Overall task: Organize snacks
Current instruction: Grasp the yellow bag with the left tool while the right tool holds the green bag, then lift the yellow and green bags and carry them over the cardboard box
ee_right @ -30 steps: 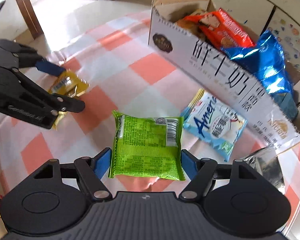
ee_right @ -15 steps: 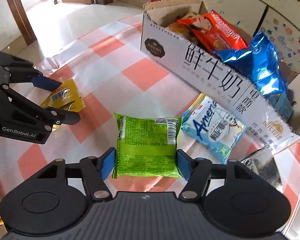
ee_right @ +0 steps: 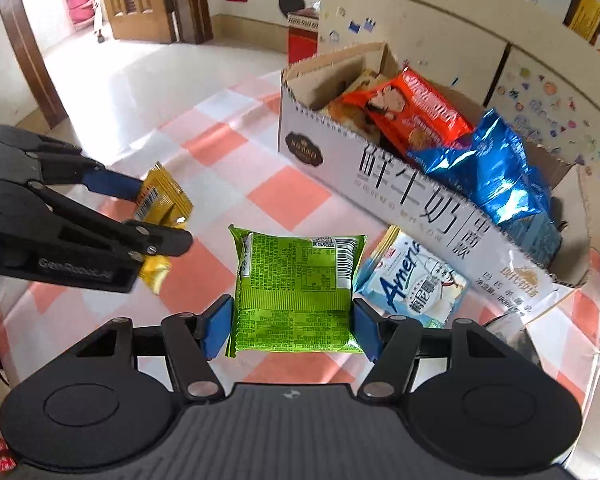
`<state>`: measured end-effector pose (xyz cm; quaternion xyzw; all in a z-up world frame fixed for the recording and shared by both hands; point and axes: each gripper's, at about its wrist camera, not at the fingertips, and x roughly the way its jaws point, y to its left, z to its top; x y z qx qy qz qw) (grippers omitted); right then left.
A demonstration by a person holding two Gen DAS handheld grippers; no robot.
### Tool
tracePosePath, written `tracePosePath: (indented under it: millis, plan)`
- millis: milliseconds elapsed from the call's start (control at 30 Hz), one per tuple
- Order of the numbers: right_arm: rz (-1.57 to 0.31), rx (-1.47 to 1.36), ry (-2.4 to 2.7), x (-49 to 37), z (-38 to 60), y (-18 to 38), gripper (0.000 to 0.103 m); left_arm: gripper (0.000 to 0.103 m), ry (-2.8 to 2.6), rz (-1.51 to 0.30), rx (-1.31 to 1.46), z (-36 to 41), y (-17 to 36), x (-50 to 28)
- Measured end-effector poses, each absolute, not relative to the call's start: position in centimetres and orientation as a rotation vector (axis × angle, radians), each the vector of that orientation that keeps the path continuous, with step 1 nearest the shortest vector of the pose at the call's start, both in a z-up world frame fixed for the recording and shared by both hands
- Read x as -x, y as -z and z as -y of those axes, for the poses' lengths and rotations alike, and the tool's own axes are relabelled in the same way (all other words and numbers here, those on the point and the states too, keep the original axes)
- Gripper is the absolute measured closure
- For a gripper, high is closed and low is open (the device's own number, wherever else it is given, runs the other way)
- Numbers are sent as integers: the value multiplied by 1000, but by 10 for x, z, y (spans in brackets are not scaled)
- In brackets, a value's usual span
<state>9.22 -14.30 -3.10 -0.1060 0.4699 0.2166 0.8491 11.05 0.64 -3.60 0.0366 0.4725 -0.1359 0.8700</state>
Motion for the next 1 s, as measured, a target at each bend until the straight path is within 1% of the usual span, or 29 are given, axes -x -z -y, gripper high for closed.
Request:
tracePosePath:
  millis: [300, 533, 1000]
  plan:
    - [-872, 107, -288, -80, 165, -13, 33, 44, 267, -852, -38, -8, -6, -118]
    - [-759, 12, -201, -97, 188, -33, 33, 44, 250, -749, -1, -2, -33, -126]
    - [-602, -99, -56, -107, 229, -60, 33, 44, 235, -626, 34, 18, -62, -138]
